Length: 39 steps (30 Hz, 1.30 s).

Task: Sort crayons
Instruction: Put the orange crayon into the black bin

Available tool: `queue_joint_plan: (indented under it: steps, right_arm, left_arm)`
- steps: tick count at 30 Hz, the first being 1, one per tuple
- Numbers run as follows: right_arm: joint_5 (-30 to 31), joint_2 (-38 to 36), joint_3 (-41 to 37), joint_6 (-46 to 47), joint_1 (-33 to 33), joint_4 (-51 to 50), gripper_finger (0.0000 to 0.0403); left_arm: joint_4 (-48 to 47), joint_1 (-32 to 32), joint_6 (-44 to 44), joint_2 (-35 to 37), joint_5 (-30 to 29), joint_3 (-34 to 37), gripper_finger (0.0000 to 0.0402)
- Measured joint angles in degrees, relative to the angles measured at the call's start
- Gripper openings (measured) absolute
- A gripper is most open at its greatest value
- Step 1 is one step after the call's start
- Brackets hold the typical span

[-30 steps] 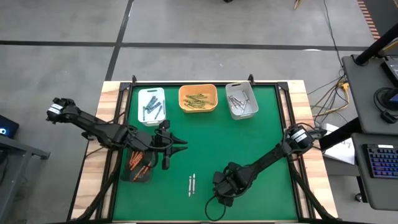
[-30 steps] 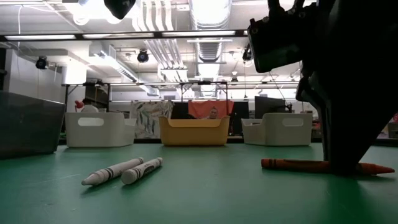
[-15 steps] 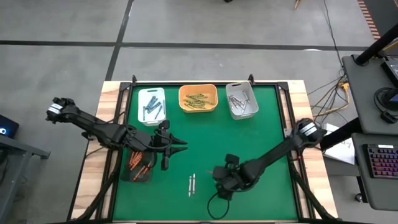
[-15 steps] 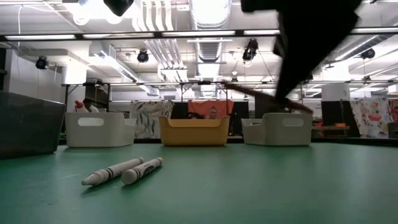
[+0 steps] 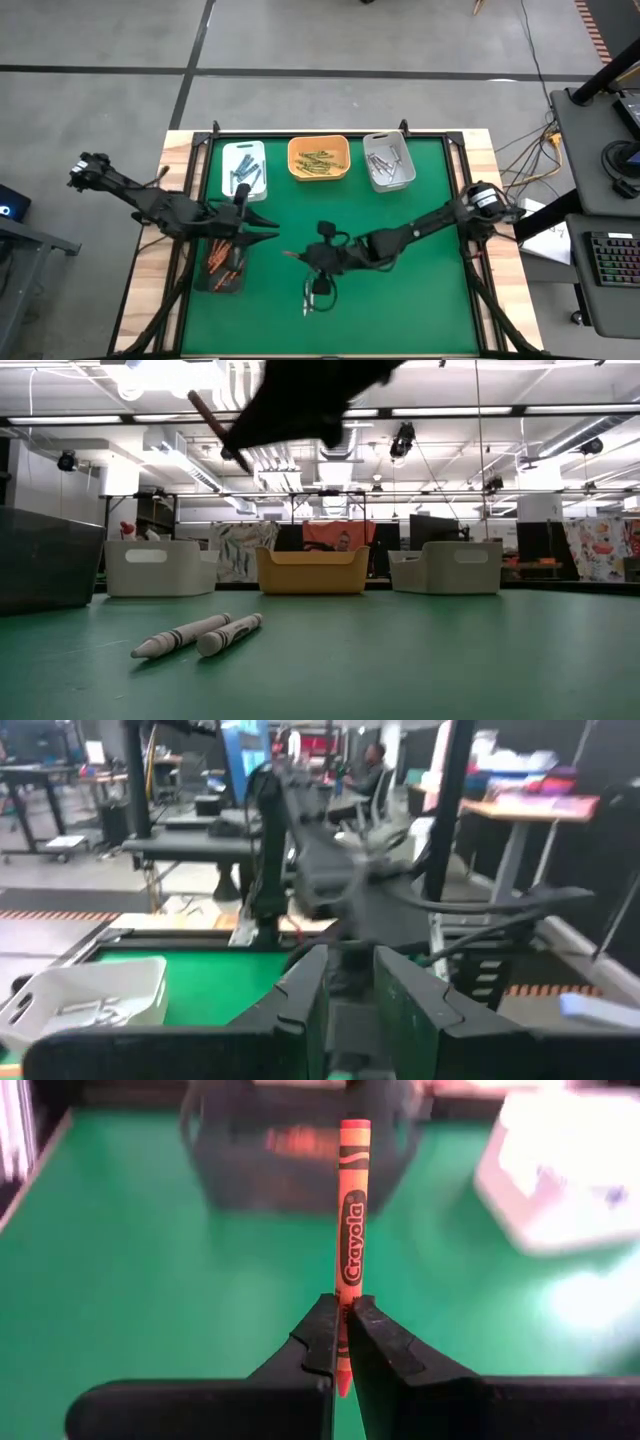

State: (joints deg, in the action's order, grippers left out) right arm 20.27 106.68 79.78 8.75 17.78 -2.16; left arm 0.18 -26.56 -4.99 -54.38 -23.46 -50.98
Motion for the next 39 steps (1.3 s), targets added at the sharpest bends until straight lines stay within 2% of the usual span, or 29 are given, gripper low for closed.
queue_joint_plan:
  steps: [7, 12, 16, 29, 39]
  right_arm:
    - [-7.79, 3.44, 0.05, -8.94, -5.26, 21.39, 0.0012]
    - [-12.53, 8.88, 1.96, -11.49, -8.25, 31.63, 0.0012]
    - [-13.26, 13.43, 6.14, -13.23, -9.35, 34.20, 0.0012]
    - [-13.26, 26.31, 25.46, -18.83, -10.27, 32.31, 0.0013]
    - [-13.25, 32.59, 33.94, -19.06, -11.54, 31.49, 0.0013]
  left_arm:
    - [-2.65, -1.27, 0.55, 4.89, -0.25, 0.02, 0.0066]
    - [-1.76, -1.27, 4.52, 6.15, -4.10, 0.11, 0.0066]
    - [-0.92, -1.25, 6.39, 6.68, -5.16, 0.11, 0.0066]
    - [-1.24, -1.26, 5.38, 8.00, -5.14, 0.11, 0.0066]
    - [-1.10, -1.27, 5.37, 8.71, -5.14, 0.11, 0.0066]
